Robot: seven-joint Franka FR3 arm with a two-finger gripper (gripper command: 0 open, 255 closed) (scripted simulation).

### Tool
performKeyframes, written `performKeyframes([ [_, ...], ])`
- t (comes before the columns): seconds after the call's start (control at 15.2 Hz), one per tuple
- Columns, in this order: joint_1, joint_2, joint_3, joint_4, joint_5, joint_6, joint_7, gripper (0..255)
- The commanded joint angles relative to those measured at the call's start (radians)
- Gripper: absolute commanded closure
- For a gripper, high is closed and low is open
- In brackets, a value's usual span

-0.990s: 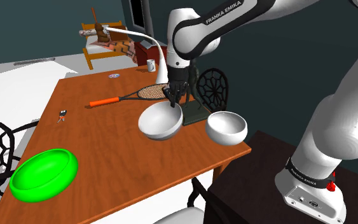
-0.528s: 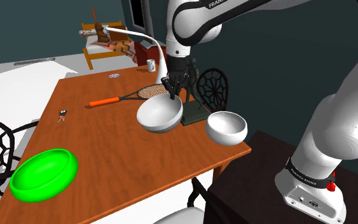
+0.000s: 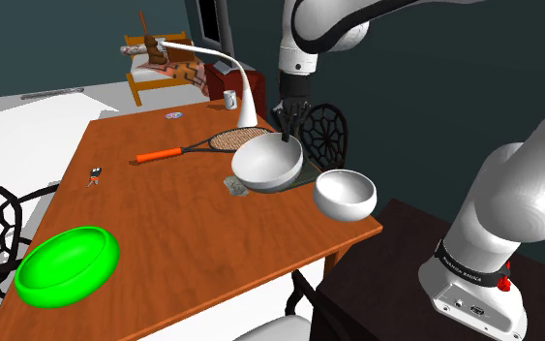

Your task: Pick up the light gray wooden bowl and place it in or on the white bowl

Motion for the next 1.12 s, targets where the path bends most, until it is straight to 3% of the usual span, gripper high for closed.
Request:
performKeyframes([
  [0.0,-0.014,-0.060,-0.028,-0.046,-0.001,-0.019,-0.041,255],
  [0.53,-0.077,-0.272,-0.150,-0.180,-0.048,-0.115,-0.190,255],
  [1.06,-0.164,-0.433,-0.293,-0.238,-0.146,-0.234,-0.351,255],
])
